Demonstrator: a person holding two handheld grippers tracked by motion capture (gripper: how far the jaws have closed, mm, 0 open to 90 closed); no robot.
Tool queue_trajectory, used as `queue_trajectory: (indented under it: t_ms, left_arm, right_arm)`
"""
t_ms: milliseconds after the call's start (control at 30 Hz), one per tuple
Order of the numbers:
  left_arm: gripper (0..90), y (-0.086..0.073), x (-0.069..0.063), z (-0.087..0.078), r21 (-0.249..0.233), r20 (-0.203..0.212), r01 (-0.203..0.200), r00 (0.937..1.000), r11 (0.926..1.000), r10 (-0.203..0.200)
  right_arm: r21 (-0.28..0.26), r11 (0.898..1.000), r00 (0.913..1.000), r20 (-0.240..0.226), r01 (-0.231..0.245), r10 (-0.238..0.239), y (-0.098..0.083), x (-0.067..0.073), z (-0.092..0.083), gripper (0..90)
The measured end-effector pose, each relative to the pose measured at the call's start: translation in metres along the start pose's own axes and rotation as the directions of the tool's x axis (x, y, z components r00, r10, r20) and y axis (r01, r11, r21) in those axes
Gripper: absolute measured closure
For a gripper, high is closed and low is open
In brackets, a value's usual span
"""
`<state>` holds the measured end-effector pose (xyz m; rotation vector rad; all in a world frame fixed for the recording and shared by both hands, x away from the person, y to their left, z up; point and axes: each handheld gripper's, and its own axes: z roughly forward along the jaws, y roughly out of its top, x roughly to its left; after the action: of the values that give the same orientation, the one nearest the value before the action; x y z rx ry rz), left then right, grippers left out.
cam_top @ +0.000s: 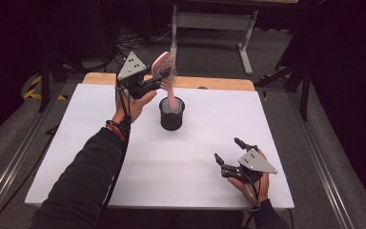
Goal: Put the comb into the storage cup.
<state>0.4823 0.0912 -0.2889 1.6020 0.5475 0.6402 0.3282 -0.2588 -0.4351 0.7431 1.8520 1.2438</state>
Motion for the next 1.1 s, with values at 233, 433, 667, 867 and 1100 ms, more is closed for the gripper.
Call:
queue_trajectory:
  t_ms: [233,433,667,867,1100]
  left_arm:
    - [64.0,-0.017,0.005,0.015,0.041,0.001,0.034,0.9994,0.9986,-0.035]
    - [64.0,-0.029,0.008,0.020,0.063,-0.004,0.072,0.9974,0.9954,-0.072]
    - [63.9,-0.045,0.001,0.025,0.090,0.004,0.106,0.9943,0.9903,-0.107]
    - [63.9,-0.054,-0.001,0.030,0.111,0.001,0.124,0.9922,0.9861,-0.125]
    - [63.8,-0.059,0.000,0.033,0.115,0.001,0.139,0.9901,0.9836,-0.140]
  right_arm:
    - [0.003,1.000,1.0000,-0.005,-0.004,0.004,0.000,0.000,0.000,16.6]
    - [-0.002,1.000,0.9999,-0.011,0.006,-0.006,0.002,0.002,-0.001,16.7]
    - [0.002,1.000,0.9999,-0.013,0.008,-0.008,0.002,0.003,-0.001,16.7]
    - [0.002,1.000,0.9996,-0.026,0.009,-0.009,0.002,0.004,0.000,16.6]
    - [0.009,1.000,0.9994,-0.033,0.015,-0.014,0.002,0.005,0.001,16.6]
